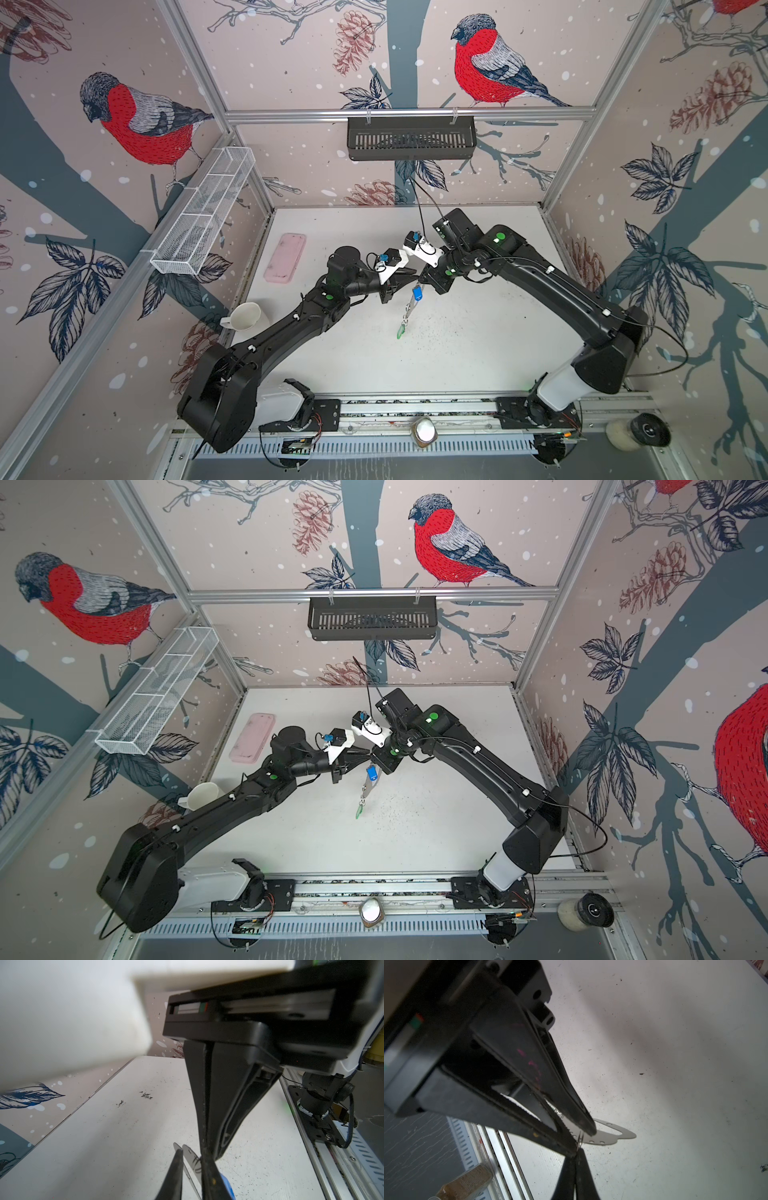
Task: Attach keys to a key ring
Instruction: Insert the key into the keyring.
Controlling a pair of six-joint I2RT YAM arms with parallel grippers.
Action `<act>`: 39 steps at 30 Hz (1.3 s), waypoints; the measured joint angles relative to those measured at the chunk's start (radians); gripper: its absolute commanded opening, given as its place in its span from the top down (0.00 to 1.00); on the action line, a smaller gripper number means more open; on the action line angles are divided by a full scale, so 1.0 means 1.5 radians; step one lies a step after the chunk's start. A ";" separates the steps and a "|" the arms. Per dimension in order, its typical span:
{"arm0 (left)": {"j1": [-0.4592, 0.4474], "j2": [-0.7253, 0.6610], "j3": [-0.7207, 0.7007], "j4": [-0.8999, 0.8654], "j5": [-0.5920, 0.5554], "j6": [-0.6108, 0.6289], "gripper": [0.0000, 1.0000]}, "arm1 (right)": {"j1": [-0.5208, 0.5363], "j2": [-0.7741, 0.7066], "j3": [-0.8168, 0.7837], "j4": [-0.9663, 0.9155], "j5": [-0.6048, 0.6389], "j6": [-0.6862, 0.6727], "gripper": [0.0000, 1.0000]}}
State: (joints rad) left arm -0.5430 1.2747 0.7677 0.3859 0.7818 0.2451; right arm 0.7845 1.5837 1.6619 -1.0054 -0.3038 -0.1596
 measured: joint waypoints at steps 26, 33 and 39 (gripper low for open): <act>0.004 0.026 0.071 -0.150 0.068 0.119 0.78 | 0.009 -0.028 -0.021 -0.003 -0.007 0.001 1.00; 0.004 0.028 0.075 -0.175 0.097 0.138 0.87 | 0.014 -0.028 -0.020 -0.013 -0.007 -0.002 1.00; 0.004 0.027 0.076 -0.185 0.110 0.150 0.95 | 0.016 -0.028 -0.017 -0.018 -0.008 -0.011 1.00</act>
State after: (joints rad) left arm -0.5373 1.3155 0.8814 0.1085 0.9466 0.4706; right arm 0.8085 1.5414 1.6363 -1.0328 -0.3157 -0.1757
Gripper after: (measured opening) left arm 0.077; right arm 0.053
